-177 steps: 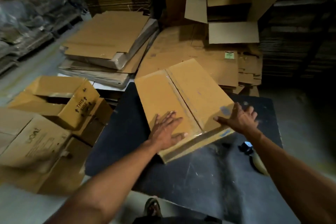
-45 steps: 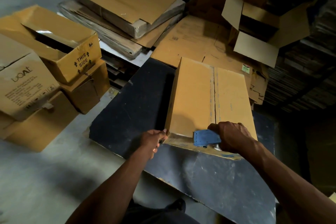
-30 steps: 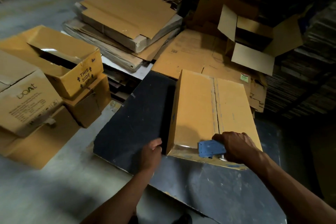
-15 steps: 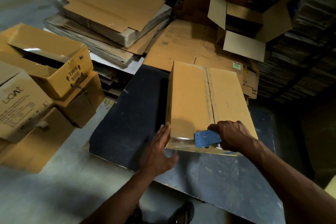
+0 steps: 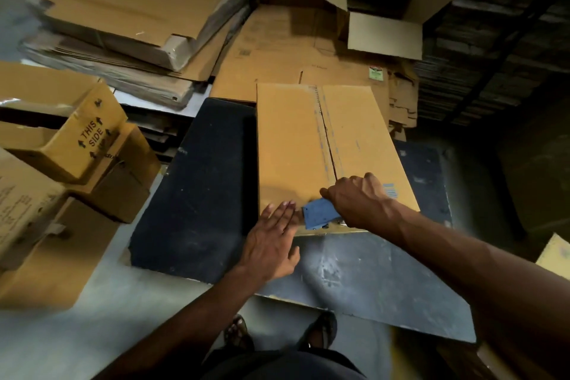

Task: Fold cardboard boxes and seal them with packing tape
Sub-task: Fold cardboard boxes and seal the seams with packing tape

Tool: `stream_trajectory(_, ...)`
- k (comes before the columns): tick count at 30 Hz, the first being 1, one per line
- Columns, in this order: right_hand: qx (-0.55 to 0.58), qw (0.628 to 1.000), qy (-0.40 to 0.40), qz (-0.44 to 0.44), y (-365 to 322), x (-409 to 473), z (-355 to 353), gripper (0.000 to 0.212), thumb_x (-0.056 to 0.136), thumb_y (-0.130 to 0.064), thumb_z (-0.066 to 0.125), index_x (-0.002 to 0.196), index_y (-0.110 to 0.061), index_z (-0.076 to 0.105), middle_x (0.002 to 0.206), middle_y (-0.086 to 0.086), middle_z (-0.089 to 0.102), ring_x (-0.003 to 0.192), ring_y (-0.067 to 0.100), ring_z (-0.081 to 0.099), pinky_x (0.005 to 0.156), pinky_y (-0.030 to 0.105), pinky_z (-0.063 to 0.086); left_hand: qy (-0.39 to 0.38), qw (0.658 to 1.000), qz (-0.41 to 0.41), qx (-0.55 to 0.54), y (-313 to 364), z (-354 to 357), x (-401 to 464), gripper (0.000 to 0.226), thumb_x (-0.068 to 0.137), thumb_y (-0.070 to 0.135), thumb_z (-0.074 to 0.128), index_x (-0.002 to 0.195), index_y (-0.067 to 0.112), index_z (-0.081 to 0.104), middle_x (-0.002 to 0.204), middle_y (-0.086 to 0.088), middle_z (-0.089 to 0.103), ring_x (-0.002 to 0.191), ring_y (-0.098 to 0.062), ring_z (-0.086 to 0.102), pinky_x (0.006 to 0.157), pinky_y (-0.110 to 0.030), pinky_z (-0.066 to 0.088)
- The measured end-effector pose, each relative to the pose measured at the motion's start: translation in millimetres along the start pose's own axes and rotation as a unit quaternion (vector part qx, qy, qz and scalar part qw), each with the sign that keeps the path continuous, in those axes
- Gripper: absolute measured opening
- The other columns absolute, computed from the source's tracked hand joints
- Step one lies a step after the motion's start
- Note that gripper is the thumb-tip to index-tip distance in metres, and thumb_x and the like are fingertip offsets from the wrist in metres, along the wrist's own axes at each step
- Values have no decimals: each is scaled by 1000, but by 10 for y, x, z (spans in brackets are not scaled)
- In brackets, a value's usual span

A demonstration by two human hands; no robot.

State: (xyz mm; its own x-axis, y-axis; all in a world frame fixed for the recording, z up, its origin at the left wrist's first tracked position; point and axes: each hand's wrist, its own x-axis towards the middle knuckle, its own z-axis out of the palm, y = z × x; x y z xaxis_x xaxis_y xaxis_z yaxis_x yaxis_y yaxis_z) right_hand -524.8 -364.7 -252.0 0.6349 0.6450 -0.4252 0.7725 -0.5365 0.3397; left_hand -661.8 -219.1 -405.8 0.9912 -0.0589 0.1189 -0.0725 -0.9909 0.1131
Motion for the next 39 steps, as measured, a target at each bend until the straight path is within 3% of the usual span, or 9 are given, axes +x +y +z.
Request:
stream_trajectory(3, 31, 1000, 5, -3, 109, -79, 40, 45, 92, -22, 67, 134, -27, 51, 116, 6, 65, 105, 30, 66, 80, 41, 42, 0, 1000, 12, -13, -84, 14, -21, 87, 74, 40, 74, 150, 4, 50, 156, -15, 49, 144, -27, 46, 122, -44, 26)
stream_trajectory(6, 38, 999, 14, -15, 306, -201, 88, 59, 94, -21, 66, 147, -28, 41, 119, 6, 64, 108, 29, 65, 94, 45, 46, -10, 1000, 1, -8, -38, 28, -12, 86, 79, 41, 66, 154, 5, 44, 161, -14, 41, 150, -27, 37, 123, -46, 24)
stream_trajectory(9, 20, 999, 17, -21, 483, -310, 145, 72, 93, -16, 66, 154, -29, 32, 119, 4, 64, 109, 28, 65, 97, 46, 43, -7, 1000, 0, -9, 4, 28, 15, 86, 78, 40, 67, 153, 4, 45, 162, -13, 40, 151, -27, 36, 123, -48, 26)
stream_trajectory(16, 30, 1000, -4, -5, 1077, -449, 312, 77, 98, -20, 61, 162, -37, 22, 124, -1, 62, 113, 24, 64, 98, 47, 43, 25, 1000, -1, -15, 11, 87, -27, 86, 82, 44, 61, 156, 5, 41, 166, -12, 33, 154, -24, 30, 123, -47, 25)
stream_trajectory(22, 21, 1000, -22, 5, 1386, -484, 507, 77, 98, -24, 64, 161, -38, 23, 130, -1, 61, 115, 22, 64, 101, 48, 41, 8, 1000, -13, -25, 35, 58, -11, 85, 83, 45, 56, 157, 6, 40, 166, -10, 33, 153, -23, 32, 124, -47, 23)
stream_trajectory(26, -11, 1000, -18, -9, 1268, -300, 549, 63, 94, -30, 69, 151, -36, 41, 126, 1, 63, 114, 26, 65, 99, 49, 44, -14, 998, -53, -29, 133, -69, 40, 87, 83, 52, 60, 155, 8, 43, 163, -10, 39, 151, -27, 36, 122, -47, 26)
stream_trajectory(34, -51, 997, -9, -58, 1325, -210, 608, 58, 93, -34, 71, 145, -28, 45, 124, 2, 66, 112, 29, 67, 96, 51, 45, -71, 993, -93, -14, 799, -28, 304, 105, 83, 68, 50, 161, 2, 24, 170, -17, 16, 158, -32, 15, 124, -51, 10)
stream_trajectory(37, -36, 996, -4, -75, 1356, -183, 657, 66, 89, -39, 77, 145, -26, 45, 124, 3, 65, 112, 28, 67, 95, 49, 48, -124, 991, -40, -1, 1194, -87, 598, 102, 91, 70, 37, 164, 7, 4, 172, -15, -6, 159, -29, -9, 126, -54, -6)
stream_trajectory(39, -21, 996, -2, -88, 1393, -171, 678, 76, 85, -45, 80, 147, -25, 43, 123, 3, 64, 111, 27, 67, 86, 42, 52, -134, 990, -39, -18, 1376, -126, 733, 100, 93, 69, 35, 165, 8, 1, 172, -13, -8, 159, -26, -9, 127, -50, -9)
